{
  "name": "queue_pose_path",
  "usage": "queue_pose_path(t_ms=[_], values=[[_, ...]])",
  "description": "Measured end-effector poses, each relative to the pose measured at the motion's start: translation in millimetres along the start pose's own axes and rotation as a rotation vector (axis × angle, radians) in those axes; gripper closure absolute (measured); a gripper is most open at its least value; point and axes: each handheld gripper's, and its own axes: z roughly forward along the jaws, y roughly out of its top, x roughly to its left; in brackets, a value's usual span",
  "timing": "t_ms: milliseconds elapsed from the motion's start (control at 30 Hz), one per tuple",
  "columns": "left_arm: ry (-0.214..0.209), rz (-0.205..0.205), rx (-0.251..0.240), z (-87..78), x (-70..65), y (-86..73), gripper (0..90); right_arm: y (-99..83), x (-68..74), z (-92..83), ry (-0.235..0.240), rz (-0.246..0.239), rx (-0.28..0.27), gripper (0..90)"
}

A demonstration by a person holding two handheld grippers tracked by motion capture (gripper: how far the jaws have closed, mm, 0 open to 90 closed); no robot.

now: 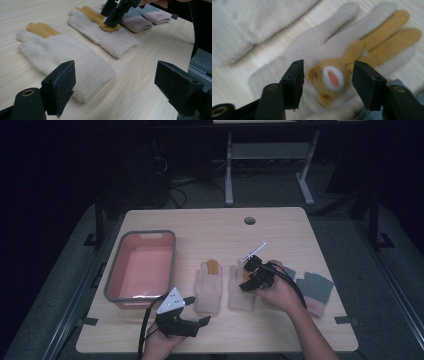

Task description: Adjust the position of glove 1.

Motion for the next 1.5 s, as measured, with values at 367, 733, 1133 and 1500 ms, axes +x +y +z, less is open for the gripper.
queue_pose_path(t_ms=[367,733,1133,1500], values=[[0.005,-0.012,-0.004,-1.6,2.0,0.2,17.1,-0.2,0.4,15.0,-0.038,0.017,0.049,50.6],[0.004,-0.016,-0.001,-0.7,1.5,-0.4,17.1,0.5,6.9,15.4,-0.089,-0.006,0.061,59.1],[0.009,-0.022,-0.004,-0.9,2.8,-0.5,17.1,1.0,3.7,4.1,-0.062,0.004,0.044,63.7],[0.011,-0.015,0.005,-1.8,3.6,-0.5,17.1,9.4,11.8,-17.5,-0.067,-0.032,0.015,64.1]])
